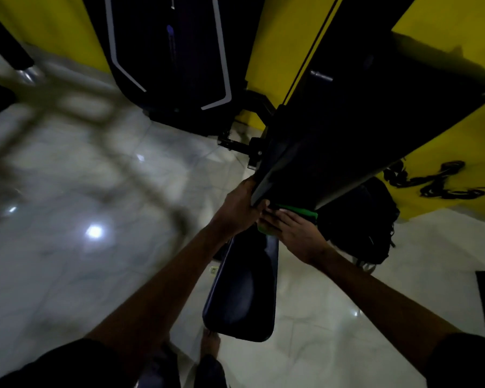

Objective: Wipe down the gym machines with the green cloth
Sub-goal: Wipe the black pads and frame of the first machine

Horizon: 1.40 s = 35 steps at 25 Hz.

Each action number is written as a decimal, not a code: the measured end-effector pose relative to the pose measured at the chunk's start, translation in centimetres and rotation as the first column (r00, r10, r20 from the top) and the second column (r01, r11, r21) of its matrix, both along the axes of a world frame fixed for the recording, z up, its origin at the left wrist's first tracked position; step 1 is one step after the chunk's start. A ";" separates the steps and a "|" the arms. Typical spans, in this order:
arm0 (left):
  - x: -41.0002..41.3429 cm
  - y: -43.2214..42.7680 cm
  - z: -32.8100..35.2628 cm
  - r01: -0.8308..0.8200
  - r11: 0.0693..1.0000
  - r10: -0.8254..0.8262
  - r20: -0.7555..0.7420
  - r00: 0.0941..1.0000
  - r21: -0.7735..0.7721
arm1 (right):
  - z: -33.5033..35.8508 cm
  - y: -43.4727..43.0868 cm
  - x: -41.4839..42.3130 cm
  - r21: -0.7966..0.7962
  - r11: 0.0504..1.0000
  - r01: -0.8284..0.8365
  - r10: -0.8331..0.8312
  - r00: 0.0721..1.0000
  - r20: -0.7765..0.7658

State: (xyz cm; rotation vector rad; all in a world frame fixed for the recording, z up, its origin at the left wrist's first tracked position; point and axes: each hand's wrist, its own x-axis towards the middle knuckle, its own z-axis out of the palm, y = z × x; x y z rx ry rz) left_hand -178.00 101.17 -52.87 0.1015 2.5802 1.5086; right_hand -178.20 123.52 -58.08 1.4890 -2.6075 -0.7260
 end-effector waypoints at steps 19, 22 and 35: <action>-4.9 0.2 6.4 0.298 0.945 -0.283 0.122 0.951 -0.133 | 5.7 -7.3 6.7 -0.464 -0.810 0.358 -0.301 0.426 0.853; -4.8 0.4 8.7 0.296 0.946 -0.284 0.097 0.954 -0.136 | 6.6 -8.6 4.4 -0.268 -0.934 0.237 -0.168 0.370 0.914; -6.2 -1.8 12.8 0.403 0.913 -0.408 -0.135 0.903 -0.060 | 14.2 -10.4 2.3 -0.558 -0.827 -0.076 -0.515 0.501 0.696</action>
